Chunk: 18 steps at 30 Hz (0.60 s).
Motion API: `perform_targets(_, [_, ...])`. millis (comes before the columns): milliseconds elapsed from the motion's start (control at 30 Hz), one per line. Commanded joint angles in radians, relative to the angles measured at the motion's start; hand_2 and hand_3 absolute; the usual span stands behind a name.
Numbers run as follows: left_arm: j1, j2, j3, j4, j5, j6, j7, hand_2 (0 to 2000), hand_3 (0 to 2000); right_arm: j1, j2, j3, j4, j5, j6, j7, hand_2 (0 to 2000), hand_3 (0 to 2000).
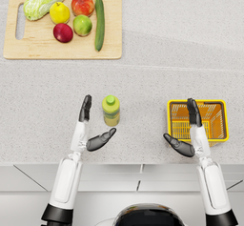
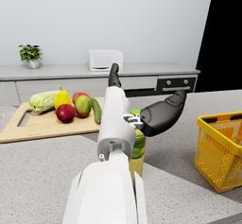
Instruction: Pick up the green tea and place it into the yellow basket
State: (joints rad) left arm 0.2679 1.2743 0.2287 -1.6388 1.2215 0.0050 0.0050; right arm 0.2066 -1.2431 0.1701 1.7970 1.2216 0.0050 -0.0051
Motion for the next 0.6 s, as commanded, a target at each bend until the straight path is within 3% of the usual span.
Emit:
perform_targets(33, [0.056, 0.029, 0.016, 0.123, 0.045, -0.001, -0.001, 0, 0, 0.014, -0.008, -0.033, 0.028, 0.045, -0.001, 0.001, 0, 0])
perform_targets(100, [0.068, 0.040, 0.041, 0.209, 0.100, -0.003, -0.003, 0, 0, 0.018, -0.015, -0.037, 0.040, 0.100, -0.003, 0.003, 0, 0])
perform_targets(400, [0.299, 0.163, 0.102, 0.749, 0.155, -0.005, -0.005, 0, 0, 0.021, -0.039, 0.006, 0.021, 0.155, -0.005, 0.005, 0, 0])
perform_targets(600, [0.406, 0.223, 0.123, 0.943, 0.157, -0.005, -0.005, 0, 0, 0.018, -0.052, 0.018, -0.001, 0.158, -0.005, 0.005, 0, 0])
